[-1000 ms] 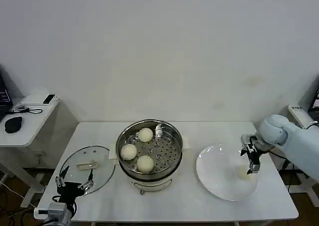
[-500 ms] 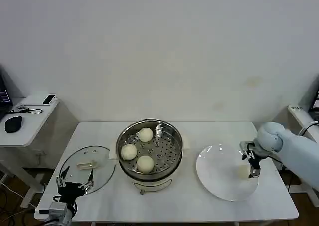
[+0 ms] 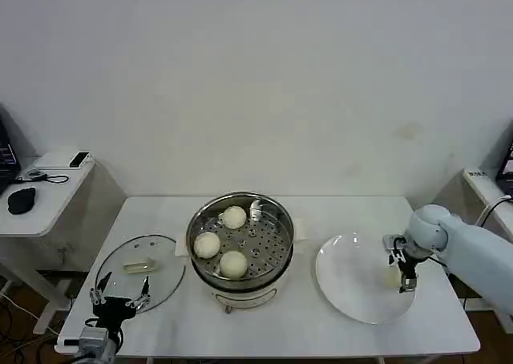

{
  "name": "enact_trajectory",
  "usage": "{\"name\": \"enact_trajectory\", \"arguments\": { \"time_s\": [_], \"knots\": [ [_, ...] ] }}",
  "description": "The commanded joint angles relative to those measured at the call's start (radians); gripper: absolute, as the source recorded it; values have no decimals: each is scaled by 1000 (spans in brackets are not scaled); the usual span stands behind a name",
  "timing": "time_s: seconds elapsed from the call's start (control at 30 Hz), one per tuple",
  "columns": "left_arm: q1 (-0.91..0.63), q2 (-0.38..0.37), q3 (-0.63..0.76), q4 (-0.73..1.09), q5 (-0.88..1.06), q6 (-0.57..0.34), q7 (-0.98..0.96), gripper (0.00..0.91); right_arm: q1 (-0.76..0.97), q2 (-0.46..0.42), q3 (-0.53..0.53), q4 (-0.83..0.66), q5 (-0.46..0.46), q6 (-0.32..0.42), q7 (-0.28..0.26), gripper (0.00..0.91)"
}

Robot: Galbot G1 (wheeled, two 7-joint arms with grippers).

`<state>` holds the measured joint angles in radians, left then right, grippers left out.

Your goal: Take steamed baozi put them in steamer then cover it.

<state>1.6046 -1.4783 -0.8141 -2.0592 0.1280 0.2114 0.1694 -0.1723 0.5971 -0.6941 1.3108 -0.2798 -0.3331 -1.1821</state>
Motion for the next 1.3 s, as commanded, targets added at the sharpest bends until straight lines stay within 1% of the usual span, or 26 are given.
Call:
{"name": "enact_trajectory", "arguments": {
  "time_s": [0.03, 0.1, 0.23, 0.3, 0.33, 0.43, 0.6, 0.73, 1.0, 1.1, 1.2, 1.23, 1.27, 1.3],
  "knots": [
    [1, 1, 1, 7, 2, -1, -2, 907, -14, 18, 5, -23, -10, 3, 15, 907],
    [2, -1, 1, 7, 3, -1, -2, 907, -21, 25, 17, -31, -7, 0, 25, 907],
    [2, 0, 1, 6, 4, -1, -2, 907, -14, 26, 12, -33, -5, 2, 23, 907],
    [-1, 1, -1, 9, 4, -1, -1, 907, -11, 25, 10, -34, -4, 4, 22, 826],
    [-3, 1, -3, 11, 4, -1, -2, 907, -11, 25, 10, -34, -4, 3, 22, 756],
    [-5, 2, -2, 15, 4, -1, -2, 907, -12, 21, 10, -31, -2, 3, 21, 705],
    [-10, -1, 1, 19, 5, -1, -1, 907, -8, 13, 10, -28, -1, 4, 18, 695],
    [-10, -1, 5, 18, 7, -1, -1, 907, -2, 1, 10, -22, 0, 4, 16, 665],
    [-13, -2, 7, 19, 6, -1, -3, 907, 27, -27, 18, 10, 19, -1, 11, 665],
    [-12, 0, 5, 14, 9, 0, -6, 907, 60, -43, 26, 42, 37, -7, 2, 665],
    [-12, 0, 2, 13, 35, -1, -11, 907, 114, -42, 36, 78, 73, -18, -12, 665],
    [-11, -2, 0, 10, 41, 0, -12, 907, 175, -25, 26, 103, 108, -32, -31, 665],
    [-8, -1, 0, 6, 41, 0, -13, 907, 199, -11, -1, 115, 130, -43, -36, 665],
    [-5, 0, 0, 2, 41, 0, -12, 907, 274, 4, -22, 119, 148, -50, -38, 665]
  ]
}}
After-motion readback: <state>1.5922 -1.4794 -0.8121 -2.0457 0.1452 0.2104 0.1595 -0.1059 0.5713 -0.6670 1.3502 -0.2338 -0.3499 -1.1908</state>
